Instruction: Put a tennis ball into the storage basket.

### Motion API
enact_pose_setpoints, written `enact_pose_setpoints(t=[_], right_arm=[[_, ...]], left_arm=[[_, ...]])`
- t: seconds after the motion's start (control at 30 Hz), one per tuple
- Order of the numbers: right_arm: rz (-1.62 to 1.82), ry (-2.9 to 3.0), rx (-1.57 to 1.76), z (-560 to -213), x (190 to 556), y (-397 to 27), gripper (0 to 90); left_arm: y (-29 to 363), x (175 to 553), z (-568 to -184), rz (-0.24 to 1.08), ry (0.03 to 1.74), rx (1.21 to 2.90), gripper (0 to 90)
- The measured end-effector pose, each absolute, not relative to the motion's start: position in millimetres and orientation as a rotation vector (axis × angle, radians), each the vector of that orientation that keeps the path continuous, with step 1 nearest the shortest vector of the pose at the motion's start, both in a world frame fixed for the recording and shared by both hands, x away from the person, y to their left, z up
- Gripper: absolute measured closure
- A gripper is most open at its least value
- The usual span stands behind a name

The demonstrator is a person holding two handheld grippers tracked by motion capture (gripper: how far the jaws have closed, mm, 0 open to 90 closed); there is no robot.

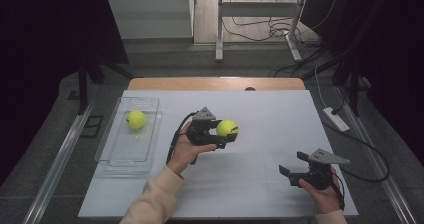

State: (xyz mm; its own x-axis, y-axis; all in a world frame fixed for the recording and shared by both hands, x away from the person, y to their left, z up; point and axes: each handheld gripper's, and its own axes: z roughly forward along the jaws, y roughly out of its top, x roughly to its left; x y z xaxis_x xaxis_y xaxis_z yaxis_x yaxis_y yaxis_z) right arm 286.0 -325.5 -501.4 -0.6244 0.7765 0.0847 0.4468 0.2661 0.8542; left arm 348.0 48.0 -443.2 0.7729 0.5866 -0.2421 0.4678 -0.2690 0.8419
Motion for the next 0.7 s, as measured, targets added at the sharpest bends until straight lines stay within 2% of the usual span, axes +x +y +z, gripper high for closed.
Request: enact_pose_setpoints(t=[0.7], right_arm=[[1.326, 2.175, 1.128, -499.9, 283.8, -322.2, 8.7]], left_arm=[[85.2, 342.0, -437.7, 0.212, 0.838, 1.894, 27.0]])
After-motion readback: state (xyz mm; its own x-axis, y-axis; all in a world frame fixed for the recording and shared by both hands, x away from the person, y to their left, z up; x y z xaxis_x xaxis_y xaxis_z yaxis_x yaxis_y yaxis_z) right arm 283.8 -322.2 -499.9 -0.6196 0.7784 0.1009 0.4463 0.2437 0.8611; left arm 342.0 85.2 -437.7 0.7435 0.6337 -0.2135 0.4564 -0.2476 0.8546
